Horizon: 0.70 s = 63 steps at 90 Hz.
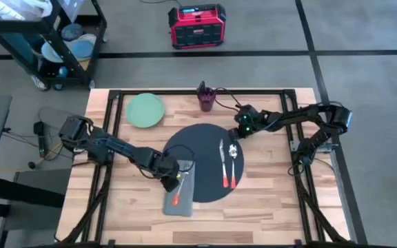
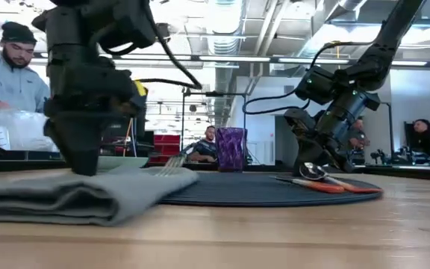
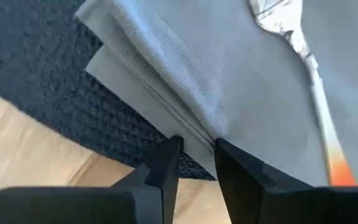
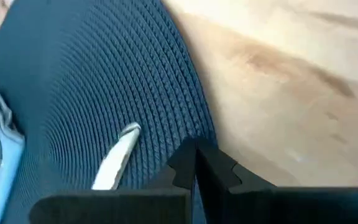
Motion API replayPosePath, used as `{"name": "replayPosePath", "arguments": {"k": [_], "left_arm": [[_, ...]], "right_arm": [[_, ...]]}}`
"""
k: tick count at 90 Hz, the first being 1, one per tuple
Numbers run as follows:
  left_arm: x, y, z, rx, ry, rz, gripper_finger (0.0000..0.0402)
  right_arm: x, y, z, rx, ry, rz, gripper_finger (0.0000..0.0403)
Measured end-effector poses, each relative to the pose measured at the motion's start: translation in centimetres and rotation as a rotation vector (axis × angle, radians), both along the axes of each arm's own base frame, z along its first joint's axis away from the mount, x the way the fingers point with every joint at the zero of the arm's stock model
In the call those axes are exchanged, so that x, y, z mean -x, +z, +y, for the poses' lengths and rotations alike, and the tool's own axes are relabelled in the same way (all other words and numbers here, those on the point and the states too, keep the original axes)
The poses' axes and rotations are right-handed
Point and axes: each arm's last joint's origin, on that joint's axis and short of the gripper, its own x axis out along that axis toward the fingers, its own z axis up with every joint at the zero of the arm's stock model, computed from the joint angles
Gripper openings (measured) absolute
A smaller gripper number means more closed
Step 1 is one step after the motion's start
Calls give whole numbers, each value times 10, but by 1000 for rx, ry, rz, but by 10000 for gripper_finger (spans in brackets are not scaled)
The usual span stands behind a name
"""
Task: Set table place
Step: Adjust the table mat to the center table
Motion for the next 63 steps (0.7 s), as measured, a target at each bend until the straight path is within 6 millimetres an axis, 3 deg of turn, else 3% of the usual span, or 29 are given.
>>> {"name": "replayPosePath", "arguments": {"k": [30, 63], "left_arm": [[27, 18, 4, -14, 65, 133, 86], [22, 25, -4, 13, 8, 23, 86]], "right_arm": [[5, -4, 2, 11, 7, 33, 0], [6, -5, 2, 2, 2, 43, 0]]}}
